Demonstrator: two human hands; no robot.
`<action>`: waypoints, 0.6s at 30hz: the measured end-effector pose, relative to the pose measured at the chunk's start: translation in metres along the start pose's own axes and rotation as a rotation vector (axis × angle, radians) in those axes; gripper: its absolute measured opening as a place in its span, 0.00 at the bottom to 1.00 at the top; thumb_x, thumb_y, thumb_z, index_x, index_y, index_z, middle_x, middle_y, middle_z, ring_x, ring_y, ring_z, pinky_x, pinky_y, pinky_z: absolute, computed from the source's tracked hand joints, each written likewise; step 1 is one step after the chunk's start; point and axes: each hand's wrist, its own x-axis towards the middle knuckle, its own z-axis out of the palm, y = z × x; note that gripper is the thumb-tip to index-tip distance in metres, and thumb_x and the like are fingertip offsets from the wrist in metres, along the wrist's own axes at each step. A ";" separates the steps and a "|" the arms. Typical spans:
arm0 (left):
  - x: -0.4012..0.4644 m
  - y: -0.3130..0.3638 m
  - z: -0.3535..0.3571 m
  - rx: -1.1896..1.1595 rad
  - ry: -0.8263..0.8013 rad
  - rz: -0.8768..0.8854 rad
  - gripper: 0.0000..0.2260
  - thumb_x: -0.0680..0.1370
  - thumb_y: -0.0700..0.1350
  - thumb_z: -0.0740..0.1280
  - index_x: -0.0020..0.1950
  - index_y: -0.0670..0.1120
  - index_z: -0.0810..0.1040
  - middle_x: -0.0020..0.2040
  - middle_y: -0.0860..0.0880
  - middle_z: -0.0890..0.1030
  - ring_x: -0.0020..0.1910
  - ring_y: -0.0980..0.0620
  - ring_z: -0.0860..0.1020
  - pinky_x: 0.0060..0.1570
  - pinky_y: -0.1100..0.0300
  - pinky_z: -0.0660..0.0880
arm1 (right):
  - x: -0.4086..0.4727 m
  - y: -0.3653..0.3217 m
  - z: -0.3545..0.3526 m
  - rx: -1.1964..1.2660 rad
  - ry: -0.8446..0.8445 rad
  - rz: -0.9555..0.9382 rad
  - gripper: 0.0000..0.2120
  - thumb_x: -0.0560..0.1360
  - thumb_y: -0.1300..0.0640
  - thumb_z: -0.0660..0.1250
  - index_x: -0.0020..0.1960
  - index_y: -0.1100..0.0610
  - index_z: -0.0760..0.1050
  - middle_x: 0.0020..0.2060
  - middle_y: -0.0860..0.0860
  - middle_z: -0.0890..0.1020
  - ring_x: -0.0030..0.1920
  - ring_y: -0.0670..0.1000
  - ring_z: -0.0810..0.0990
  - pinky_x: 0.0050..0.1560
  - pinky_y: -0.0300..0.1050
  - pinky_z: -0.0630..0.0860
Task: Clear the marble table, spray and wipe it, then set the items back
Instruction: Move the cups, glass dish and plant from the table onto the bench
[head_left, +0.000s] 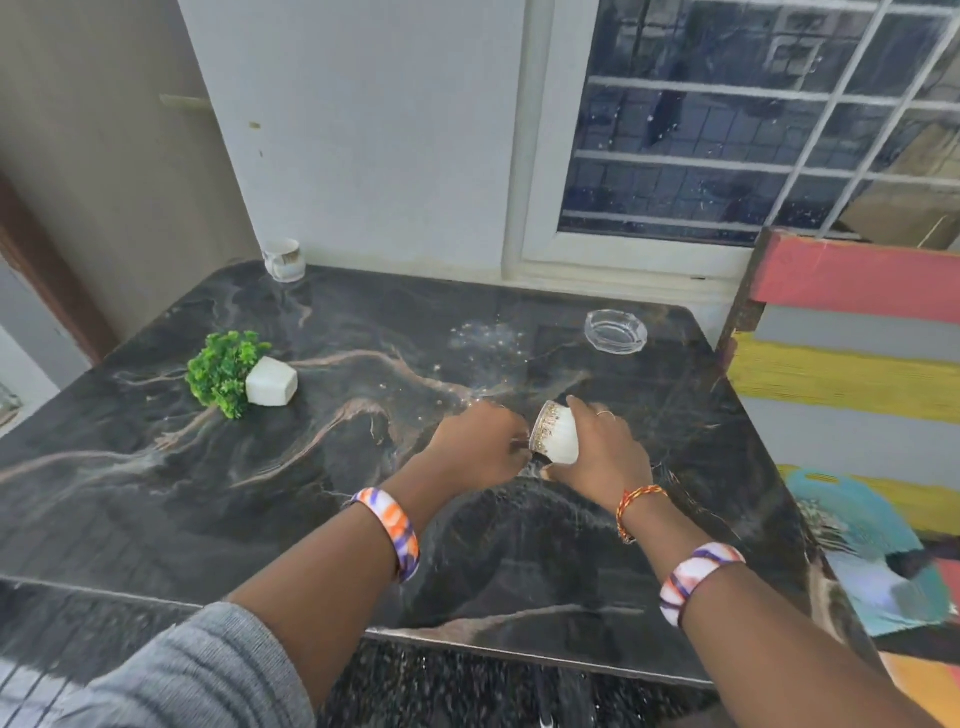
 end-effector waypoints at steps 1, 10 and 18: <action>-0.001 -0.001 0.003 -0.017 0.009 -0.011 0.12 0.76 0.46 0.60 0.55 0.44 0.78 0.54 0.45 0.81 0.55 0.43 0.77 0.46 0.54 0.73 | 0.000 0.001 0.003 0.006 0.026 -0.003 0.43 0.66 0.46 0.74 0.73 0.54 0.55 0.68 0.57 0.67 0.67 0.61 0.66 0.60 0.55 0.71; -0.006 -0.017 0.017 -0.016 0.020 -0.083 0.14 0.76 0.45 0.60 0.59 0.46 0.76 0.58 0.45 0.78 0.57 0.43 0.76 0.51 0.50 0.74 | 0.008 0.006 0.014 0.135 0.127 0.064 0.31 0.64 0.51 0.75 0.61 0.57 0.65 0.58 0.57 0.76 0.60 0.60 0.73 0.53 0.51 0.74; 0.000 -0.068 -0.013 0.015 0.094 -0.120 0.16 0.76 0.47 0.60 0.63 0.47 0.73 0.62 0.46 0.77 0.61 0.43 0.75 0.54 0.50 0.74 | 0.029 -0.036 0.008 0.481 0.100 0.039 0.31 0.61 0.54 0.77 0.59 0.55 0.66 0.54 0.54 0.76 0.51 0.56 0.76 0.46 0.46 0.74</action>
